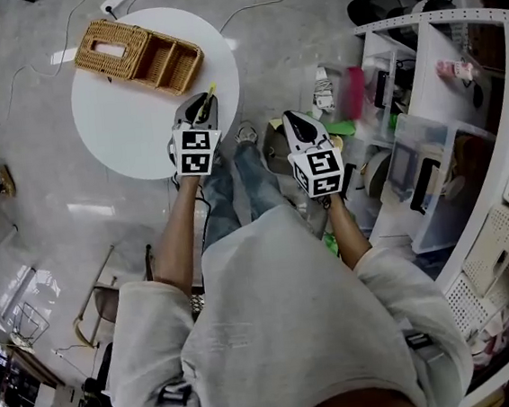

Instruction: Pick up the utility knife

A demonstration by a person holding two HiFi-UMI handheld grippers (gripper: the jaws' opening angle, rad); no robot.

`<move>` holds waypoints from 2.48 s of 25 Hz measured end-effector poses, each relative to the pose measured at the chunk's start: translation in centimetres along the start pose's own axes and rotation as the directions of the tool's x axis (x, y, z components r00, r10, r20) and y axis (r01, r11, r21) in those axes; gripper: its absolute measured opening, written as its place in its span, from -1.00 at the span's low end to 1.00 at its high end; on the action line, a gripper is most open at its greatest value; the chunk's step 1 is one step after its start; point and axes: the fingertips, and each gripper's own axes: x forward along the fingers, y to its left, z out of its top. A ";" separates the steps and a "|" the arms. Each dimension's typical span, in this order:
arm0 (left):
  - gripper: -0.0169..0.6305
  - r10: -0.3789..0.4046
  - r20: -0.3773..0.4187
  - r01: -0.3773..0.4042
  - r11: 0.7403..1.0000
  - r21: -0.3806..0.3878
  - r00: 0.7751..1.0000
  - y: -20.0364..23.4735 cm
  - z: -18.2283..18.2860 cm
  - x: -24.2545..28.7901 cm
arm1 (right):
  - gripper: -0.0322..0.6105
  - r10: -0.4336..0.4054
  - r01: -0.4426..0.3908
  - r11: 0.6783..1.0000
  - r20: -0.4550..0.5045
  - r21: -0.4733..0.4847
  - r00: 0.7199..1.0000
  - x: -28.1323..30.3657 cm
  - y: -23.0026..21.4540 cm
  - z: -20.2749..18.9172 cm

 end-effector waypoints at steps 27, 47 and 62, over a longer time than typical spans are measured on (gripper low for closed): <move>-0.76 0.166 0.332 -0.140 0.985 -0.103 0.929 6.2 7.6 -18.6 | -0.80 0.032 -0.010 0.994 0.216 -0.105 0.976 -0.8 6.7 11.9; -0.76 0.169 0.541 -0.193 0.981 -0.012 0.824 8.3 17.7 -23.1 | -0.80 0.000 0.080 0.986 0.475 -0.149 0.880 -4.8 6.9 23.3; -0.76 0.174 0.553 -0.190 0.981 -0.029 0.815 7.8 17.8 -23.3 | -0.80 -0.006 0.090 0.984 0.480 -0.151 0.877 -5.2 6.7 23.3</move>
